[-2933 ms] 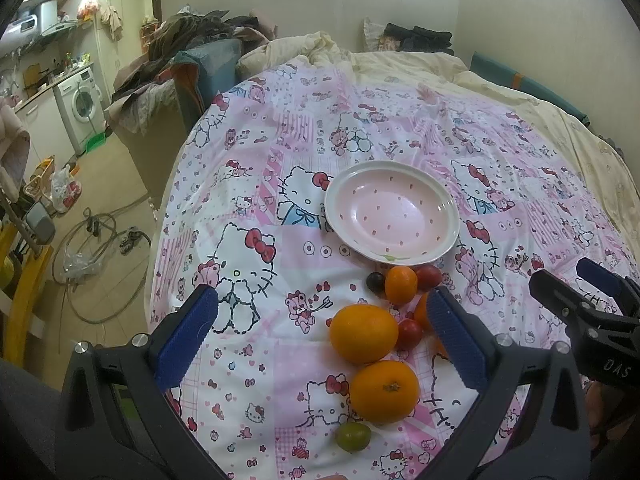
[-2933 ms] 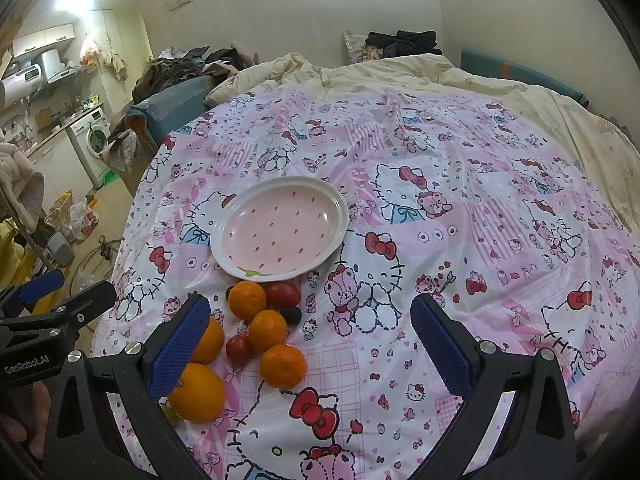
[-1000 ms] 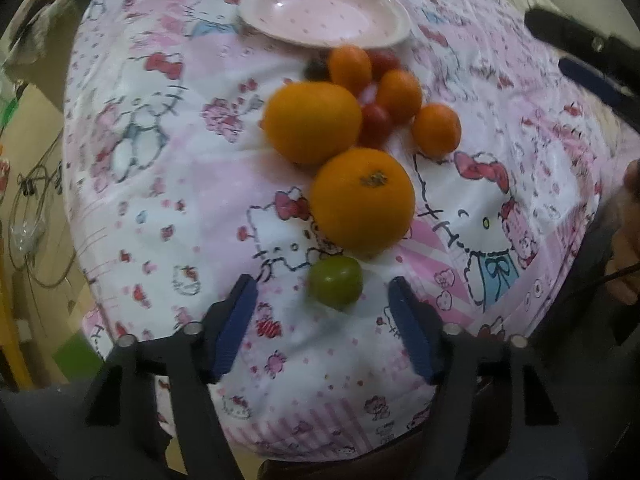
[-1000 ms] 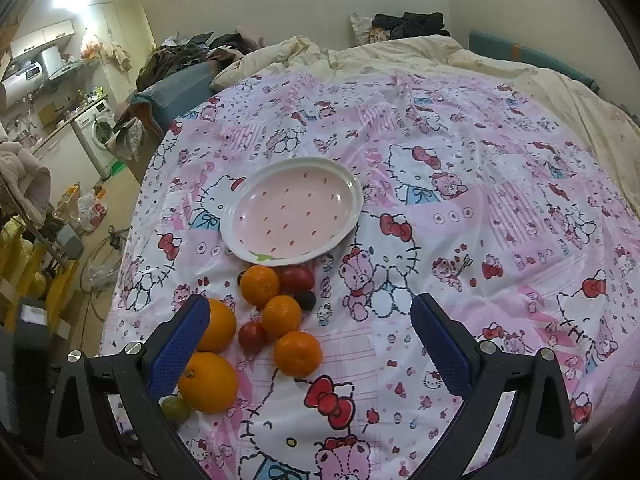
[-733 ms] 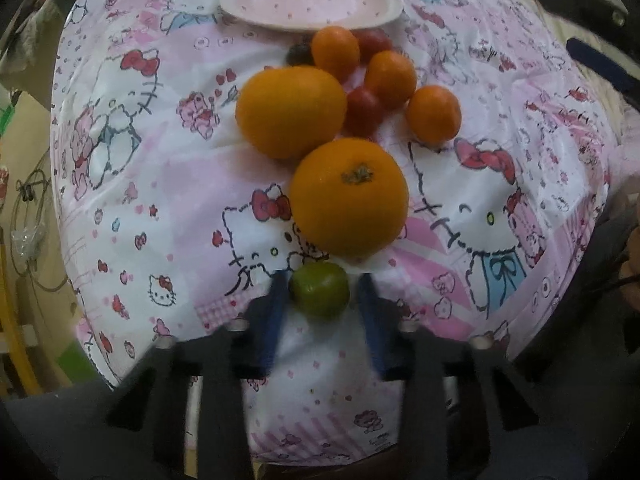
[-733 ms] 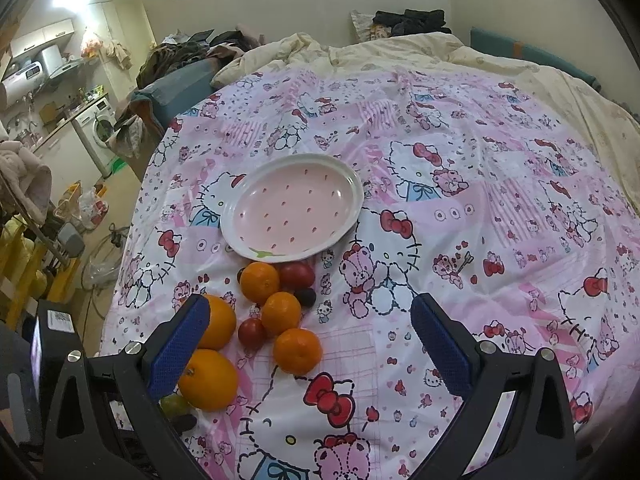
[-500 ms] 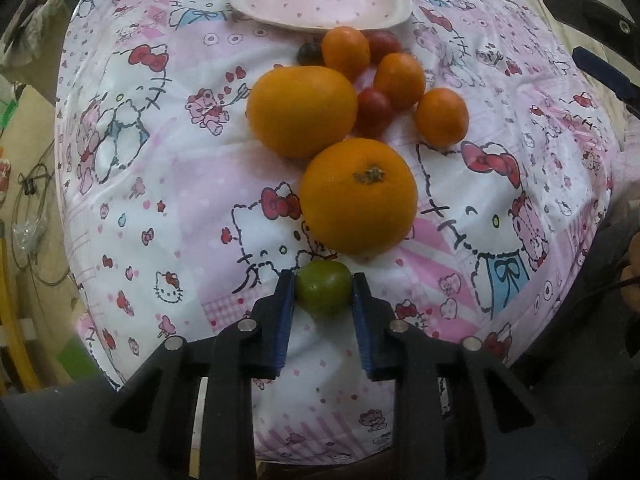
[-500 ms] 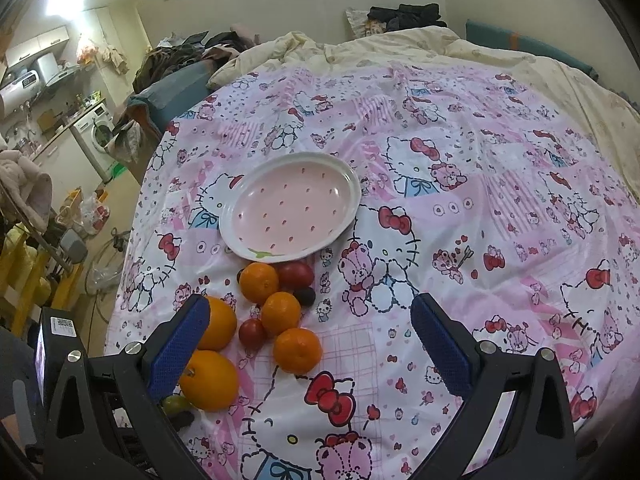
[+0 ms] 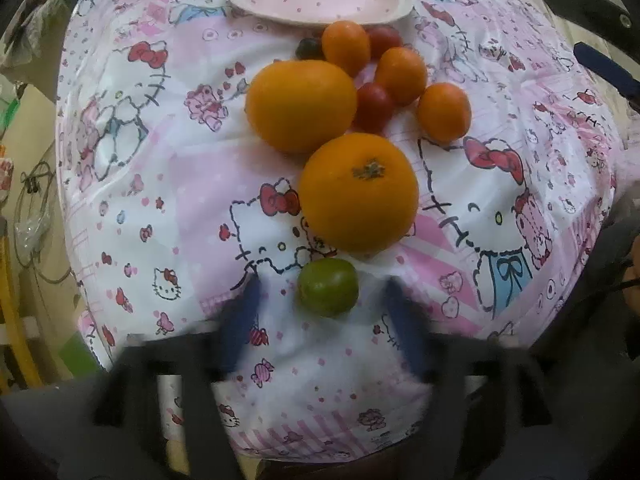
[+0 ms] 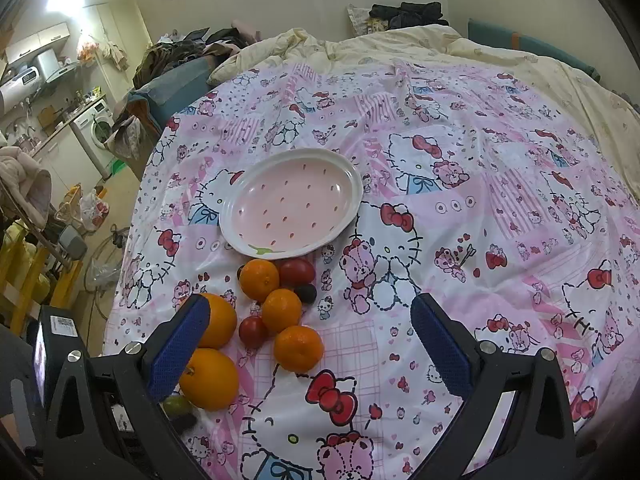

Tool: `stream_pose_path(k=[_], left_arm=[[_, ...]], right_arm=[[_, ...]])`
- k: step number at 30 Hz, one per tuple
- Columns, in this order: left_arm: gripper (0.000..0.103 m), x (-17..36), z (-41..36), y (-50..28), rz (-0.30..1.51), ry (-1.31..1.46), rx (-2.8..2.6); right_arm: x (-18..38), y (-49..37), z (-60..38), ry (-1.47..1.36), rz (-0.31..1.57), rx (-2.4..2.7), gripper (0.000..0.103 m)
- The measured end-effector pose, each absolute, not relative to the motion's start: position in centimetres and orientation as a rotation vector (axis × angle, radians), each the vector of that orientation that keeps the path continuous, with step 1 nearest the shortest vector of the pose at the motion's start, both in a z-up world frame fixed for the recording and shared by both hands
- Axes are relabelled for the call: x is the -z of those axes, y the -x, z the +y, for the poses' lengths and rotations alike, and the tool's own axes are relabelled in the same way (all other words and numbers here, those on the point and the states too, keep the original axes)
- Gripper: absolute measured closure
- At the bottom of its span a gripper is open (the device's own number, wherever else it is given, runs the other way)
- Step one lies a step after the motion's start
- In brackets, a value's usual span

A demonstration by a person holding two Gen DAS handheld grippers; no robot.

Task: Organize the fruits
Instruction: 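Lower the left gripper onto a large orange and close on it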

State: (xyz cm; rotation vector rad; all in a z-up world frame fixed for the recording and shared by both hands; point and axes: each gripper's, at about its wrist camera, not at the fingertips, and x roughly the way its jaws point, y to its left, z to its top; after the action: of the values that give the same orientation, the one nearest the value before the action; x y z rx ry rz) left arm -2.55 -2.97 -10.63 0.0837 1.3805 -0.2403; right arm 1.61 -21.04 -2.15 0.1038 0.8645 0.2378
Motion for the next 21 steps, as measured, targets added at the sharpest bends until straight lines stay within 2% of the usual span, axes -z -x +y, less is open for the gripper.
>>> stream_pose_path(k=[5, 11, 12, 14, 18, 19, 20, 21], left_arm=[[0.033, 9.1, -3.7, 1.6, 1.312, -0.065, 0.27], [0.033, 10.5, -4.9, -1.2, 1.366, 0.017, 0.253], [0.035, 10.9, -5.3, -1.4, 1.381, 0.018, 0.245], [0.046, 11.1, -5.5, -1.7, 1.387, 0.007, 0.202], [0.05, 10.8, -5.6, -1.7, 1.396, 0.025, 0.202], [0.051, 10.7, -5.6, -1.5, 1.395, 0.033, 0.205], [0.051, 10.6, -5.6, -1.4, 1.394, 0.042, 0.209], [0.051, 10.4, -5.6, -1.3, 1.391, 0.046, 0.213]], right_arm=[[2.3, -1.6, -21.2, -0.116, 0.86, -0.234, 0.001], [2.1, -1.6, -21.9, -0.174, 0.876, -0.233, 0.001], [2.0, -1.6, -22.1, -0.177, 0.875, -0.232, 0.001], [2.1, -1.7, -22.4, -0.187, 0.883, -0.233, 0.001], [4.0, -3.2, -24.3, -0.281, 0.987, -0.221, 0.001], [5.1, -3.8, -24.7, -0.292, 1.032, -0.205, 0.006], [6.1, -4.3, -24.8, -0.3, 1.079, -0.199, 0.015], [6.8, -4.7, -24.8, -0.309, 1.114, -0.2, 0.018]])
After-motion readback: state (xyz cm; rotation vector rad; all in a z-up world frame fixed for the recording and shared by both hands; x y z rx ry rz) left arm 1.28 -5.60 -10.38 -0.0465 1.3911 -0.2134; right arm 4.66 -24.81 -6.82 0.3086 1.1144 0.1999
